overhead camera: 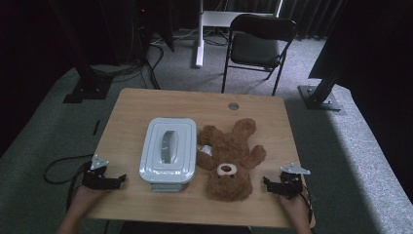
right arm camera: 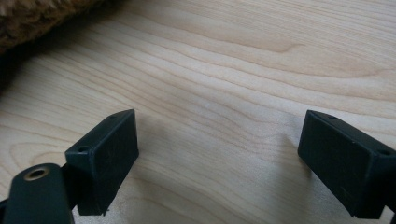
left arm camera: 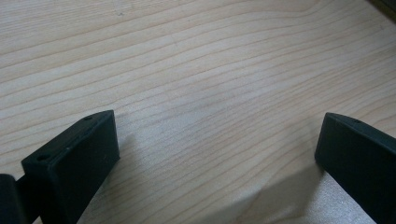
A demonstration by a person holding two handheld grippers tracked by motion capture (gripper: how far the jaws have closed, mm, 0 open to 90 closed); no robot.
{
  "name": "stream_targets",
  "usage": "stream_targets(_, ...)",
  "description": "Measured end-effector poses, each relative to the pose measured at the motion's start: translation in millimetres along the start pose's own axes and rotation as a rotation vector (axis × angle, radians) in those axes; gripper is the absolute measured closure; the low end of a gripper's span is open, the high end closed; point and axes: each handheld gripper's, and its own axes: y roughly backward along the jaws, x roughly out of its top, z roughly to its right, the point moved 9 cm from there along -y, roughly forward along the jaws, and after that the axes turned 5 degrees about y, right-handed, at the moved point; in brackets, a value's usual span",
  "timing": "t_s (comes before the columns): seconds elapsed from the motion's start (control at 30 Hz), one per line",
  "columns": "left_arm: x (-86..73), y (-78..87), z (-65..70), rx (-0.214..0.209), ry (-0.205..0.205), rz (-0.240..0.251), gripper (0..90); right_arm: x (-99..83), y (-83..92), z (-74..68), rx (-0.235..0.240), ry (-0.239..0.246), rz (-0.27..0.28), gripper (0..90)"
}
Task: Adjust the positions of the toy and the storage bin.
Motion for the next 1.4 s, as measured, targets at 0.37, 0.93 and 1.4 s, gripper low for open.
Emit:
stream_targets(0.37,0.1,-0.1,0.2,-0.002,-0.003,0.0,0.4,1.6,2.7,3.3,0.032,-0.024,0.001,12.5)
stream_targets(0.93,-0.1,0.1,1.2,-0.009,-0.009,-0.002,0.4,89.9,33.0,14.0,0.078,-0.055,0.167,12.6)
stream_targets(1.4,-0.3,0.1,1.9,-0.013,-0.013,-0.001,0.4,138.5,11.4,4.7,0.129,-0.026,0.175,12.6)
